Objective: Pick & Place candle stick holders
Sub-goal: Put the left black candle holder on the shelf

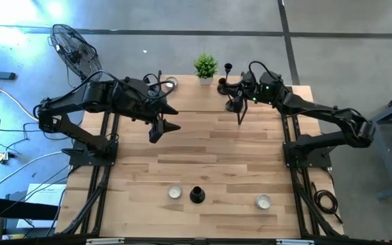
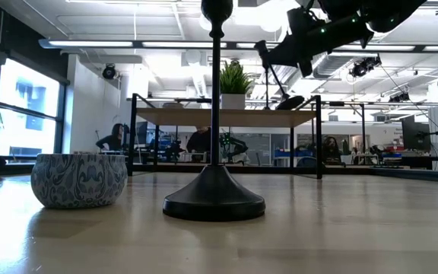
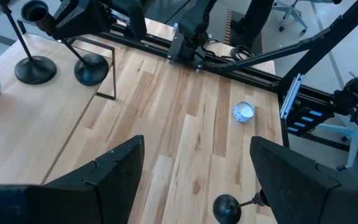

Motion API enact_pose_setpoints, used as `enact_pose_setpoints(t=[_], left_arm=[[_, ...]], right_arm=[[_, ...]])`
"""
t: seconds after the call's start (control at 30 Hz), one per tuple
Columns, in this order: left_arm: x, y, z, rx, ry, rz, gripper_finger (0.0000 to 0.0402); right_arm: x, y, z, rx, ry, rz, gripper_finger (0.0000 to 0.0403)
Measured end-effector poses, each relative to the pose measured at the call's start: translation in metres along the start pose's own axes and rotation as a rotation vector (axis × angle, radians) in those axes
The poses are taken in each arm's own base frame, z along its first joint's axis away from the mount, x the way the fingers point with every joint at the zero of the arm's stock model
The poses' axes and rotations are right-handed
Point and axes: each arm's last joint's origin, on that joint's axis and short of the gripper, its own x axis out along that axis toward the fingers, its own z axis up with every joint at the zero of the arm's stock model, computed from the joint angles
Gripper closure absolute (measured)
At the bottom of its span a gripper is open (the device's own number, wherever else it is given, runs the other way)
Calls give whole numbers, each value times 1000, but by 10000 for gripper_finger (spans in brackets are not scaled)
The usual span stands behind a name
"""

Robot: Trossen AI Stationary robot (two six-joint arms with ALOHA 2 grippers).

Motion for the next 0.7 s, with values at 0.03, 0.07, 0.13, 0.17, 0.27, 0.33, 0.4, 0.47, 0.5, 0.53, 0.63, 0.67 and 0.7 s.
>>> enact_pose_setpoints(t=[0.03,0.07,0.13,0.17,0.27,0.33,0.4,0.47,0.5,0.53,0.63,0.67,0.7], left_arm=[[0,0,0,0,1,0,114],[0,0,0,0,3,1,114],[0,0,-1,0,9,2,114],[0,0,-1,0,12,3,114],[0,1,-3,1,27,9,114],[0,1,-3,1,27,9,114],[0,1,-3,8,26,9,114],[0,1,-2,17,26,9,114],[0,1,-3,18,26,10,114],[0,1,-3,18,26,10,114],[0,1,-2,20,26,9,114],[0,1,-2,20,25,10,114],[0,1,-2,20,25,9,114]], right_arm=[[0,0,0,0,1,-7,380],[-1,0,0,0,3,-14,380],[-2,0,0,1,8,-19,380],[-3,0,0,1,11,-21,380],[-10,-1,3,-1,9,-41,380],[-16,-2,6,-6,0,-56,380],[-22,-3,9,-15,-13,-81,380],[-28,-5,13,-23,-34,-106,380],[-30,-6,14,-23,-36,-113,380],[-31,-7,15,-22,-34,-122,380],[-32,-9,13,-19,-17,-135,380],[-32,-9,13,-20,-21,-135,380],[-32,-9,14,-23,-27,-138,380]])
